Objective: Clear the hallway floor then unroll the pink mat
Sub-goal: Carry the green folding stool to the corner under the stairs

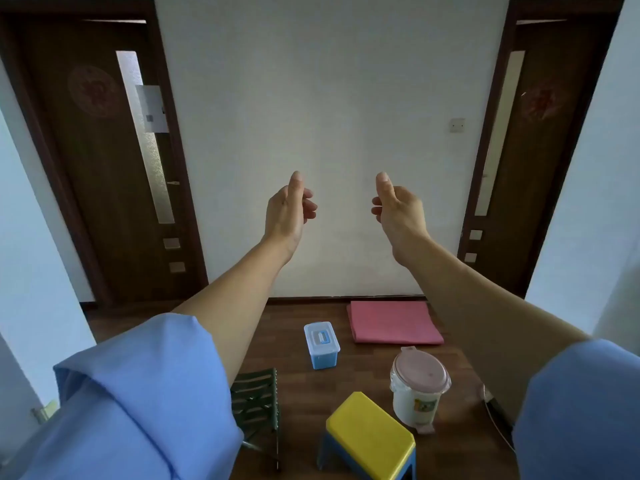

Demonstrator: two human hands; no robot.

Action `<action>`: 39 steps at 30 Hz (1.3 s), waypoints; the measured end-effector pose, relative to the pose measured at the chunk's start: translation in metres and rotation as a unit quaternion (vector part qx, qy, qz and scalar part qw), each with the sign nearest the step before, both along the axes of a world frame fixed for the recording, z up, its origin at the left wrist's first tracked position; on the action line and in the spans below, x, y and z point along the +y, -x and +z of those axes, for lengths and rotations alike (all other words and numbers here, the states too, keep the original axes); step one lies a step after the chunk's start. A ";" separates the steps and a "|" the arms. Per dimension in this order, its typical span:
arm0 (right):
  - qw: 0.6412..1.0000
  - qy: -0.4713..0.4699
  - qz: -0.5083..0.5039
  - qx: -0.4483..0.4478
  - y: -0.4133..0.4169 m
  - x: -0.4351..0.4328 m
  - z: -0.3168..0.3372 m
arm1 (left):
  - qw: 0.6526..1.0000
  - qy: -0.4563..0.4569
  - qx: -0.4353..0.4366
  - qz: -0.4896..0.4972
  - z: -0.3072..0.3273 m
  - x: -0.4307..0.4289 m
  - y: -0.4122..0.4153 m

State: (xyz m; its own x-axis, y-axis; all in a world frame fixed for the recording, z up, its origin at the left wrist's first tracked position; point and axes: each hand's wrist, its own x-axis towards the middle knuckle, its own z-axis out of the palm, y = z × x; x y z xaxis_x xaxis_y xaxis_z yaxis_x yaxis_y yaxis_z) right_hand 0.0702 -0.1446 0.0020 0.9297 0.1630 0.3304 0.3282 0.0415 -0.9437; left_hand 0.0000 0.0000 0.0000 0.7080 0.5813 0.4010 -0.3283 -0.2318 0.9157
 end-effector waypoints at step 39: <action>1.000 0.001 -0.005 -0.001 -0.002 0.041 -0.021 | 1.000 0.000 -0.017 0.007 -0.023 0.032 -0.011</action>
State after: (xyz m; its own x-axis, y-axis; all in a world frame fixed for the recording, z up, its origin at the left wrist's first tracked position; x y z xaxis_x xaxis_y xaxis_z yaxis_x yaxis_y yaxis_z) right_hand 0.0720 -0.1039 -0.0190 0.9304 0.1552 0.3320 0.3306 0.0358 -0.9431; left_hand 0.0110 0.0316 -0.0232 0.6854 0.5920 0.4241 -0.3554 -0.2363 0.9043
